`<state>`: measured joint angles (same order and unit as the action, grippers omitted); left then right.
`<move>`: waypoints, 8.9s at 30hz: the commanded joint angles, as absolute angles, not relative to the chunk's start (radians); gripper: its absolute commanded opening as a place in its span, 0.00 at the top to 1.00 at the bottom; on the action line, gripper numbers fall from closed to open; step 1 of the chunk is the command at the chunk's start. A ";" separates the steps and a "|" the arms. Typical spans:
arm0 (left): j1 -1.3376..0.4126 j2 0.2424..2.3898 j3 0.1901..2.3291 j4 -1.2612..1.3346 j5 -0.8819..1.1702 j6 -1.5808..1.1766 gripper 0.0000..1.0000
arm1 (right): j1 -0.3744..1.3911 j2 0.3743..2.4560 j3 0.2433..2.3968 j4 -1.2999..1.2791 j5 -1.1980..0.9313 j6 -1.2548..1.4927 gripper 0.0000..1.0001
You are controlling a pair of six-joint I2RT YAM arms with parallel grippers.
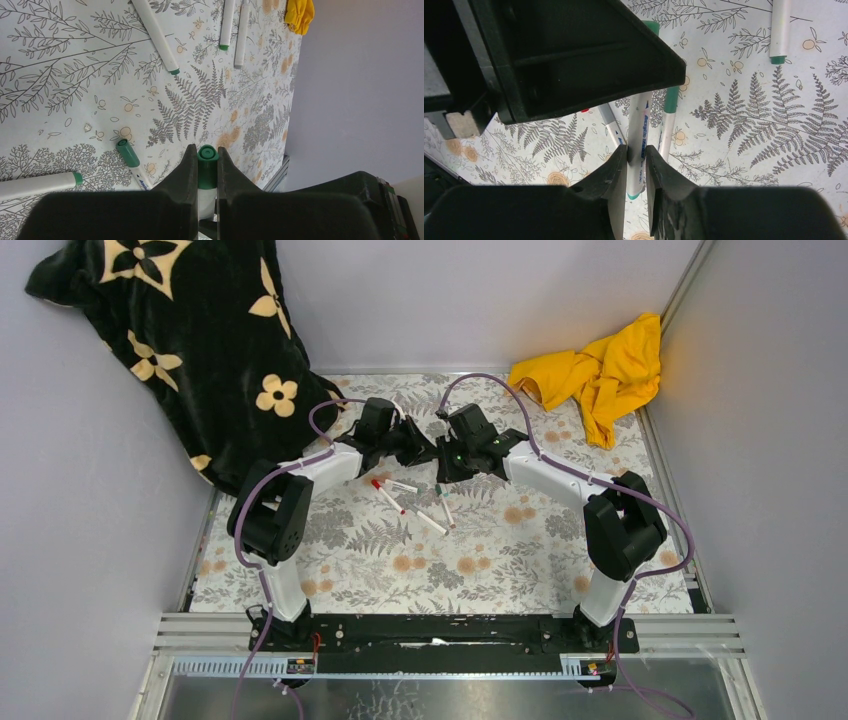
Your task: Open the pen caps
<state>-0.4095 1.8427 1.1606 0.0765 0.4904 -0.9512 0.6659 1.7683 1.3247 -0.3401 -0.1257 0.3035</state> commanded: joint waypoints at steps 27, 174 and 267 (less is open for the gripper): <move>-0.411 1.805 1.098 0.273 0.608 -1.100 1.00 | 0.672 1.732 1.305 -0.138 -0.146 0.341 0.76; -0.193 1.712 1.051 -0.018 0.147 -0.890 0.42 | 0.794 1.886 1.243 -0.305 0.112 0.279 0.64; -0.352 1.716 0.991 0.222 0.497 -1.077 0.80 | 0.736 1.810 1.377 -0.278 -0.053 0.281 1.00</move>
<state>-0.3466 1.7546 1.0008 0.1642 0.4732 -1.0702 0.7479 1.8172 1.3819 -0.3164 -0.0338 0.2699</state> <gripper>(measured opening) 0.243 0.039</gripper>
